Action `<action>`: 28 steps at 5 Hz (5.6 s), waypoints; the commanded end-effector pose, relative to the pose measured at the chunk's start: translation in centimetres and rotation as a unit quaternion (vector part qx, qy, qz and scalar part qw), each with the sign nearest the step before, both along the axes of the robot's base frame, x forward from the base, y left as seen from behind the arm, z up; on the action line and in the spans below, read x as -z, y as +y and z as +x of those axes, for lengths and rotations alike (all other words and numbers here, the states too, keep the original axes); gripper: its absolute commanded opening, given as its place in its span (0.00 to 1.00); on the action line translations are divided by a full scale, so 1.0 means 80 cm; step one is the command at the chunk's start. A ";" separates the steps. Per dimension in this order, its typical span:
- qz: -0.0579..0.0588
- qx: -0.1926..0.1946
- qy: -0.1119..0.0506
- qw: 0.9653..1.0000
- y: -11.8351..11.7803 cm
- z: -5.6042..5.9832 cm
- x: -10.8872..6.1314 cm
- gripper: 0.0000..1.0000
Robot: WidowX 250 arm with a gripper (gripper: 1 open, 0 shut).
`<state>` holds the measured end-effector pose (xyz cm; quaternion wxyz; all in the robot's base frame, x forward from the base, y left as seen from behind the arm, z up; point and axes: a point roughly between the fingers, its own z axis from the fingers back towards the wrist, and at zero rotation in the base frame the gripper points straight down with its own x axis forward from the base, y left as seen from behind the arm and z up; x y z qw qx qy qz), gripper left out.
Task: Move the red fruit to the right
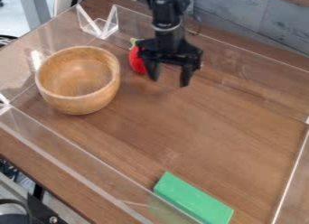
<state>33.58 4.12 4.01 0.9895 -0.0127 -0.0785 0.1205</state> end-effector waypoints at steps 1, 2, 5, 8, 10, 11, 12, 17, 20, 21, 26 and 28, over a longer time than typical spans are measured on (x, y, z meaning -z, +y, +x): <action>0.012 -0.048 -0.037 0.998 0.012 0.002 -0.023 1.00; 0.012 -0.062 -0.034 0.997 0.010 0.011 -0.016 1.00; 0.009 -0.096 -0.045 0.994 0.002 0.026 -0.039 0.00; -0.025 -0.010 -0.066 0.997 -0.150 0.038 -0.060 0.00; -0.029 0.004 -0.066 0.997 -0.188 0.036 -0.080 0.00; -0.032 0.020 -0.067 0.997 -0.207 0.031 -0.086 0.00; -0.033 0.033 -0.066 0.997 -0.229 0.027 -0.086 0.00; -0.028 0.049 -0.058 0.997 -0.211 -0.003 -0.089 1.00; -0.014 -0.094 -0.061 0.994 -0.112 -0.010 -0.082 1.00; -0.013 -0.151 -0.064 0.986 -0.059 -0.019 -0.095 1.00; -0.013 -0.162 -0.054 0.985 0.090 -0.018 -0.093 1.00; -0.012 -0.213 -0.051 0.976 0.089 -0.019 -0.052 1.00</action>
